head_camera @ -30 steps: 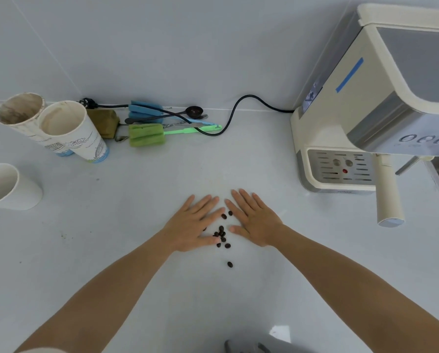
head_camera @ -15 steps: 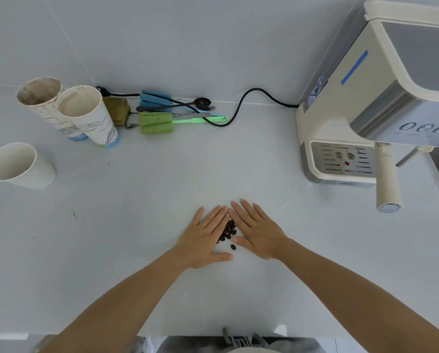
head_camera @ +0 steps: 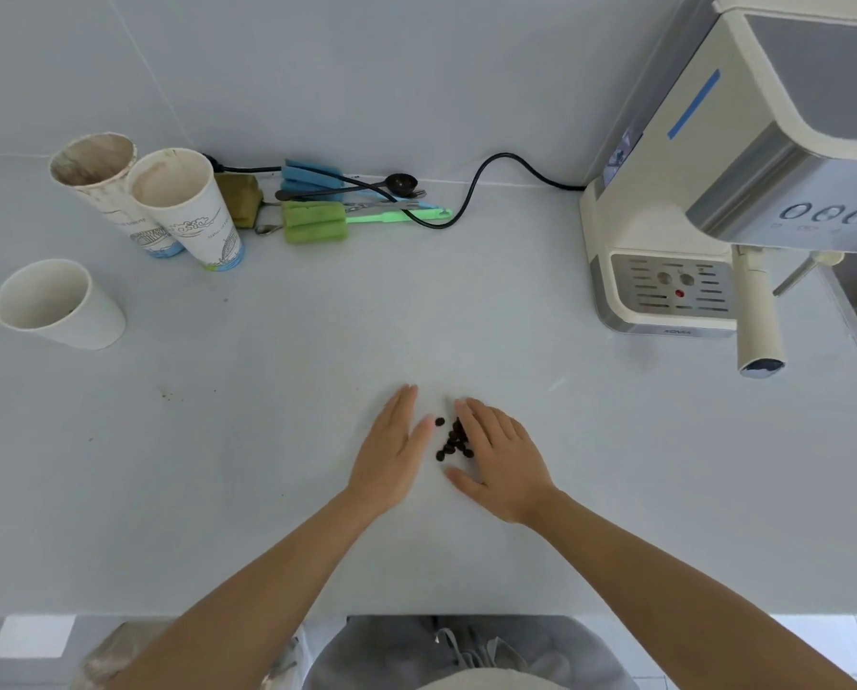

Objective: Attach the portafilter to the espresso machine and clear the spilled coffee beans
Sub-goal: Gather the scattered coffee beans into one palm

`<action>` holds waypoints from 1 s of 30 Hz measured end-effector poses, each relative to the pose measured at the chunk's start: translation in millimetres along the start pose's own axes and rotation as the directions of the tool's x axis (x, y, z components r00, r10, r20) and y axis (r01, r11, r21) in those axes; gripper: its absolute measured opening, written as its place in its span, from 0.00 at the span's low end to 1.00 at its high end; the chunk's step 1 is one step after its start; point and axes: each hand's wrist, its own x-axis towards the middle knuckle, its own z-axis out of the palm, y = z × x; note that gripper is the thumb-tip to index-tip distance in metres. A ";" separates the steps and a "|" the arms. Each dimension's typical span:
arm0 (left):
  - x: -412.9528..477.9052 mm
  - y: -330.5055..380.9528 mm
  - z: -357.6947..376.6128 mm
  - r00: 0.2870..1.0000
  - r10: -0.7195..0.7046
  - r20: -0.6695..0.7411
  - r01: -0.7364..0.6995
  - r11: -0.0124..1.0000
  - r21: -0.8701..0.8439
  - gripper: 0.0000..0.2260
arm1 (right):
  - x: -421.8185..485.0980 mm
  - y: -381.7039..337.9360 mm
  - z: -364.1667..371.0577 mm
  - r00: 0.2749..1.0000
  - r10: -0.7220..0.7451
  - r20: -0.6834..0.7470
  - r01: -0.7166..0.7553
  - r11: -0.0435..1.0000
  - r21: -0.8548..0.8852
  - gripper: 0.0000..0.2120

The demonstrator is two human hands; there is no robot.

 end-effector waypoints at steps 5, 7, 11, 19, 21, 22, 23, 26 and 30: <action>-20.5 6.0 -15.7 0.932 -0.359 0.049 0.302 0.694 -0.653 0.21 | 10.1 -27.6 8.4 0.979 0.053 -0.197 -0.068 0.995 -0.073 0.28; -28.1 1.3 -19.0 0.910 -0.396 0.124 0.351 0.576 -0.738 0.22 | 16.3 -36.2 11.7 0.967 0.068 -0.247 -0.098 0.989 -0.112 0.26; -35.5 -8.7 -21.7 0.865 -0.438 0.245 0.435 0.409 -0.803 0.25 | 26.0 -41.6 13.4 0.944 0.017 -0.330 -0.099 0.967 -0.233 0.20; -37.9 -14.0 -17.7 0.816 -0.423 0.393 0.523 0.254 -0.813 0.27 | 26.9 -22.0 12.4 0.887 -0.130 -0.443 -0.032 0.940 -0.340 0.07; -35.7 -13.6 -16.6 0.809 -0.412 0.419 0.537 0.227 -0.812 0.28 | 27.5 -19.9 12.2 0.883 -0.122 -0.453 -0.045 0.939 -0.341 0.12; -33.9 -13.1 -16.2 0.805 -0.408 0.431 0.544 0.217 -0.811 0.28 | 28.7 -19.6 11.9 0.879 -0.127 -0.460 -0.042 0.940 -0.339 0.11; -31.9 -12.4 -15.8 0.802 -0.403 0.441 0.550 0.212 -0.807 0.28 | 29.7 -19.4 11.1 0.876 -0.134 -0.463 -0.035 0.940 -0.338 0.10; -26.0 -10.0 -14.0 0.795 -0.388 0.467 0.569 0.209 -0.795 0.29 | 31.9 -21.3 7.2 0.883 -0.127 -0.451 -0.047 0.934 -0.354 0.08; -21.1 -8.2 -10.4 0.787 -0.373 0.492 0.584 0.191 -0.789 0.29 | 32.9 -24.6 6.4 0.886 -0.050 -0.460 -0.154 0.905 -0.396 0.16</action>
